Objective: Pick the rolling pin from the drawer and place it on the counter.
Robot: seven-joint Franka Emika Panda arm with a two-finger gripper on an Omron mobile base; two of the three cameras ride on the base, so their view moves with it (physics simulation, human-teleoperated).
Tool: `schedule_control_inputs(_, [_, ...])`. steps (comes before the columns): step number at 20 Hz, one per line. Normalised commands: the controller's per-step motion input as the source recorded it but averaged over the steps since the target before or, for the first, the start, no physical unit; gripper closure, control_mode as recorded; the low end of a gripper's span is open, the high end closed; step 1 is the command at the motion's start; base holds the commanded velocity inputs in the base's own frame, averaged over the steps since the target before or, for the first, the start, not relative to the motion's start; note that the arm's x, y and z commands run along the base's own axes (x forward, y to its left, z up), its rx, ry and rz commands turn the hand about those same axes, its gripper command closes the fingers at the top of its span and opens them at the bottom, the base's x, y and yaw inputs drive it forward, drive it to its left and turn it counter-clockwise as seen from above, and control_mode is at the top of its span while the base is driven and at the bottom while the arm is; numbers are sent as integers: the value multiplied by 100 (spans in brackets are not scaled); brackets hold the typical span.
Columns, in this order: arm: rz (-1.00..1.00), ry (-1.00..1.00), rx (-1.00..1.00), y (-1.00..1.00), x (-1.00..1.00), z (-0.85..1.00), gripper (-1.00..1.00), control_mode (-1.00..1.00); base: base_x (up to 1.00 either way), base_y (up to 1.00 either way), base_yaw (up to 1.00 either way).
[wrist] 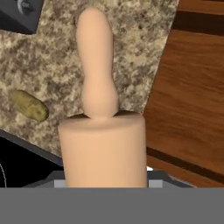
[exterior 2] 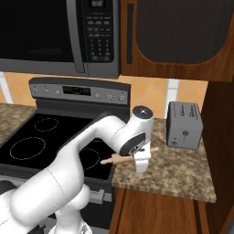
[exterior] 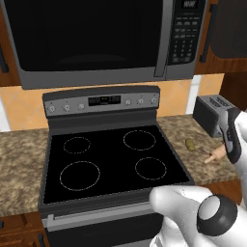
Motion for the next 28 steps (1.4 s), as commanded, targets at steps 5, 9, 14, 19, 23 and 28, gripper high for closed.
schedule_control_inputs(5, [6,-1,6,-57,59,-84,100,-100,0,0,0])
schedule_control_inputs(9, [2,-6,1,-11,64,-64,100,-100,0,0,0])
schedule_control_inputs(14, [0,-3,4,-32,45,-62,100,-100,0,0,0])
schedule_control_inputs(19, [0,-1,2,-24,35,-63,100,-100,0,0,0])
schedule_control_inputs(23, [0,-5,1,-18,31,-51,100,-100,0,0,0])
schedule_control_inputs(28, [0,-12,1,-14,35,-27,-100,-100,0,0,0])
